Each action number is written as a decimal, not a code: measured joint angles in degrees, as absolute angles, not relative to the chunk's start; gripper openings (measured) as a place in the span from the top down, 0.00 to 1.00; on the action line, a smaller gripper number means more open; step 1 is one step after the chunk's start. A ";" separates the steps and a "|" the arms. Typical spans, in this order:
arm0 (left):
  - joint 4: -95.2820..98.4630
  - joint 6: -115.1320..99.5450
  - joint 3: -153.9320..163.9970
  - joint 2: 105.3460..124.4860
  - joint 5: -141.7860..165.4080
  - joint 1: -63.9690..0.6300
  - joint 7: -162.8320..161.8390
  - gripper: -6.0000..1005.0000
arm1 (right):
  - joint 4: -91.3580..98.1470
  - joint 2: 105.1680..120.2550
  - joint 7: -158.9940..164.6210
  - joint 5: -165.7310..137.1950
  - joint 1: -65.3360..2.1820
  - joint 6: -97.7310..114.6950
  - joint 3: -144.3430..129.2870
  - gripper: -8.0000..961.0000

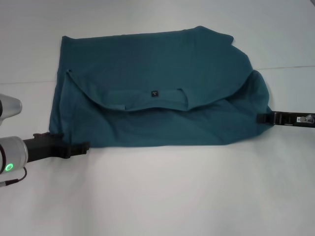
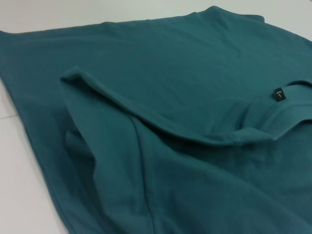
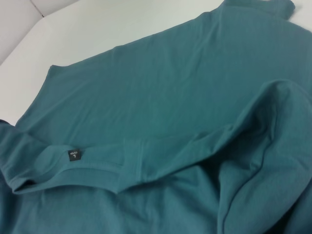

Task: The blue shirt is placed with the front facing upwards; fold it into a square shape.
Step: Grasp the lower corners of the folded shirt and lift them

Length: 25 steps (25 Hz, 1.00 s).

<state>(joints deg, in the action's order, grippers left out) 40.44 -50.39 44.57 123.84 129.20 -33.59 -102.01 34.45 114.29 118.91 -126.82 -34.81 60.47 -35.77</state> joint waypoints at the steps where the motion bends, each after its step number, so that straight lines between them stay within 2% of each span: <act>1: 40.51 -50.28 44.57 123.84 129.20 -33.60 -101.98 0.17 | 34.45 114.31 118.91 -126.82 -34.81 60.47 -35.77 0.96; 25: 41.06 -46.49 44.28 123.84 132.06 -33.57 -103.15 0.19 | 34.25 114.35 118.91 -126.85 -34.81 60.05 -35.77 0.96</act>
